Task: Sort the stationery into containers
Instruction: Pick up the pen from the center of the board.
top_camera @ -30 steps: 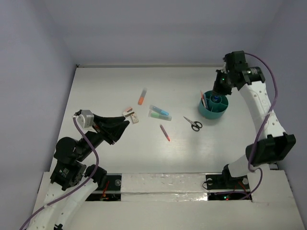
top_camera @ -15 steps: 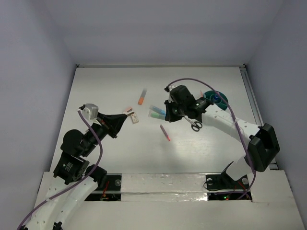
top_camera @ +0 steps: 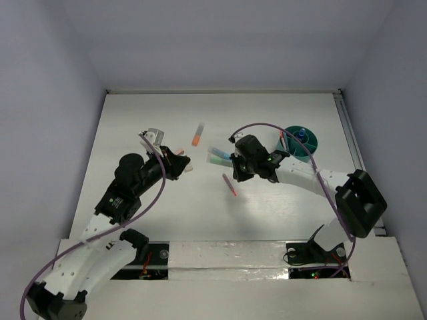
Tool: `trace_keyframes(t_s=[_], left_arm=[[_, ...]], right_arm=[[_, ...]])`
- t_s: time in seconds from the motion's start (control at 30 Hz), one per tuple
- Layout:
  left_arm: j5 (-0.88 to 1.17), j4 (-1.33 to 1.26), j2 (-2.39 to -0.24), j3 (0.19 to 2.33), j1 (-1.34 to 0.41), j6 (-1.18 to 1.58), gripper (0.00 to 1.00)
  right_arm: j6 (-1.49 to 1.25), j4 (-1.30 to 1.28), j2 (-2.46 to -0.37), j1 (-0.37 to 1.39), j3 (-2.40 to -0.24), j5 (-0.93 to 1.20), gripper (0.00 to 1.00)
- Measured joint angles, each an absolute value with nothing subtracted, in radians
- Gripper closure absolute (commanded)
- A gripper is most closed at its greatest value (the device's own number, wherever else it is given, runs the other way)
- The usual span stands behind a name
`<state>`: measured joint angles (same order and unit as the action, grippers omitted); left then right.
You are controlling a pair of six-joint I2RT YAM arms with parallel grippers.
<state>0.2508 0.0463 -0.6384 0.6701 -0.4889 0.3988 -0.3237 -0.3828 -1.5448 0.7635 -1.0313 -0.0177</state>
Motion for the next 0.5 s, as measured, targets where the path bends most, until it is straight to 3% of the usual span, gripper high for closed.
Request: trace_keyframes(t_s=[0.4,0.5], left_arm=[[0.17,0.048,-0.772,0.668,-0.506,0.444,1.0],[0.134,0.044,-0.791,0.649,-0.526,0.468,1.0]], right_arm=[[-0.284,-0.322,-1.578,0.665,-1.065,0.035,1.0],[-0.284,-0.294,-1.581,0.647,-1.065,0.075,0.91]])
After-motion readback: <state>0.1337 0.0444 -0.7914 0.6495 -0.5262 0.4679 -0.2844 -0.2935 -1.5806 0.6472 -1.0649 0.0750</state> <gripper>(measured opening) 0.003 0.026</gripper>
